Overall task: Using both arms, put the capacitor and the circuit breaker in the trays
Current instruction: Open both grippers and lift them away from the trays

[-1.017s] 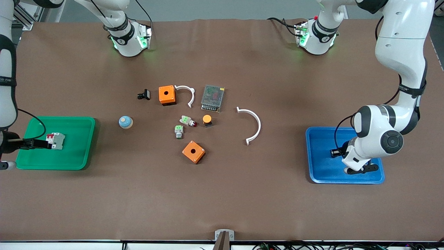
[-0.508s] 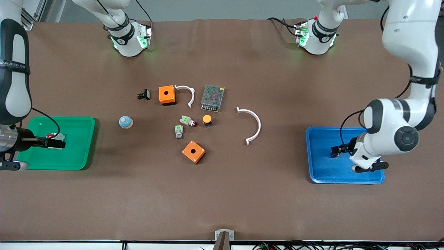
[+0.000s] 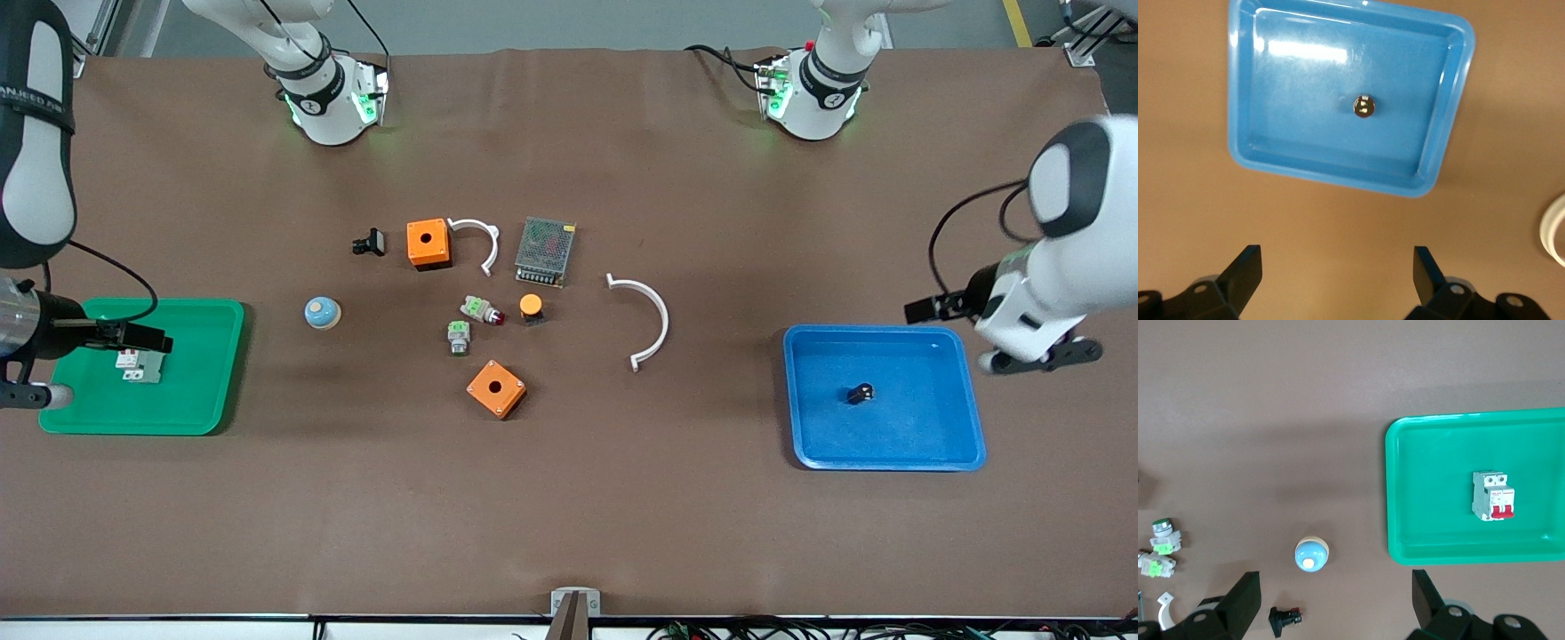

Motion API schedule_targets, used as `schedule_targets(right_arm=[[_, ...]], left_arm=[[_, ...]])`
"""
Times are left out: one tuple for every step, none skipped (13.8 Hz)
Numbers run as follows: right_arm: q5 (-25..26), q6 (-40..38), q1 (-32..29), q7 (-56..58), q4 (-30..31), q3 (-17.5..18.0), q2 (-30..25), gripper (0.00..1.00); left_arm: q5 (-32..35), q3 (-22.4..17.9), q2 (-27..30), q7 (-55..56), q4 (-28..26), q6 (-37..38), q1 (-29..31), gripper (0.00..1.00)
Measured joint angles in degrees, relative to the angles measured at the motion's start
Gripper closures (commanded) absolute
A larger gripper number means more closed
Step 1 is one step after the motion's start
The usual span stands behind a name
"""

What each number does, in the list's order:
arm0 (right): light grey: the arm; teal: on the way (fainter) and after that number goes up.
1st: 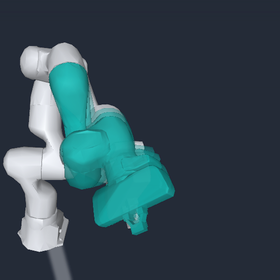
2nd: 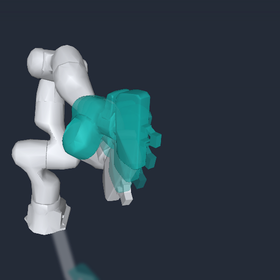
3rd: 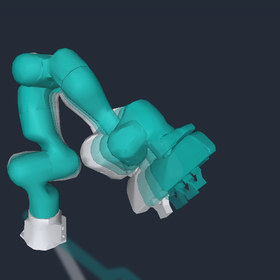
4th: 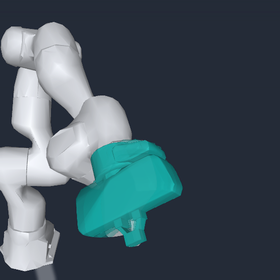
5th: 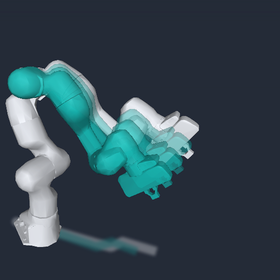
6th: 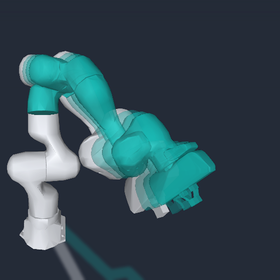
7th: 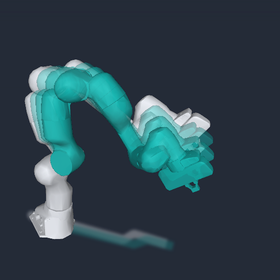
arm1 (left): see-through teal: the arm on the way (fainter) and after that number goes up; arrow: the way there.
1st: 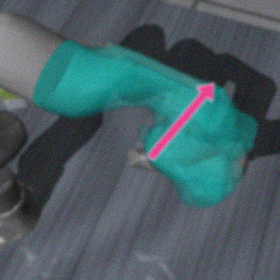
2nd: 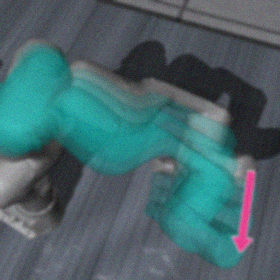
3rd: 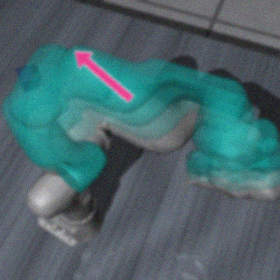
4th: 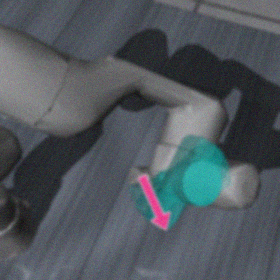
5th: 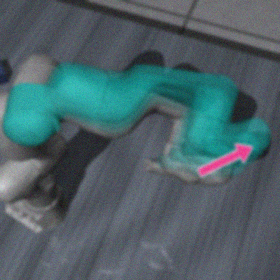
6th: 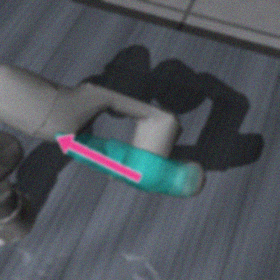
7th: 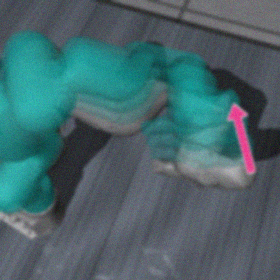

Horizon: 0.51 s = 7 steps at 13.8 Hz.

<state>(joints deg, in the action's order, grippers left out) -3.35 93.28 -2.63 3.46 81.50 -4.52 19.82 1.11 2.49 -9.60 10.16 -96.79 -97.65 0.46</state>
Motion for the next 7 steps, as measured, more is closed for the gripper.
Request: schedule_targets(right_arm=[[0.00,-0.32,0.07,0.00,-0.19,0.03,-0.47,0.00],[0.00,-0.71,0.17,0.00,-0.91,0.04,-0.67,0.00],[0.00,-1.35,0.21,0.00,-1.89,0.03,-0.70,0.00],[0.00,-1.87,0.21,0.00,-2.61,0.00,-0.70,0.00],[0.00,-1.99,0.21,0.00,-2.95,-0.09,-0.70,0.00],[0.00,-1.99,0.21,0.00,-3.04,-0.23,-0.70,0.00],[0.00,-1.99,0.20,0.00,-3.06,-0.31,-0.69,0.00]], left_arm=[[0.00,0.37,2.26,0.00,0.16,1.38,-0.01,0.00],[-0.02,0.67,4.01,-0.05,0.66,2.88,-0.07,0.00],[-0.13,0.96,5.18,-0.48,1.83,4.59,-0.18,0.00],[-0.41,1.26,5.66,-1.48,3.54,6.08,-0.24,0.00],[-0.71,1.50,5.77,-2.30,5.40,7.34,-0.26,0.00],[-0.79,1.62,5.76,-2.74,6.86,8.09,-0.26,0.00],[-0.79,1.67,5.76,-3.12,7.95,8.41,-0.26,0.00]])
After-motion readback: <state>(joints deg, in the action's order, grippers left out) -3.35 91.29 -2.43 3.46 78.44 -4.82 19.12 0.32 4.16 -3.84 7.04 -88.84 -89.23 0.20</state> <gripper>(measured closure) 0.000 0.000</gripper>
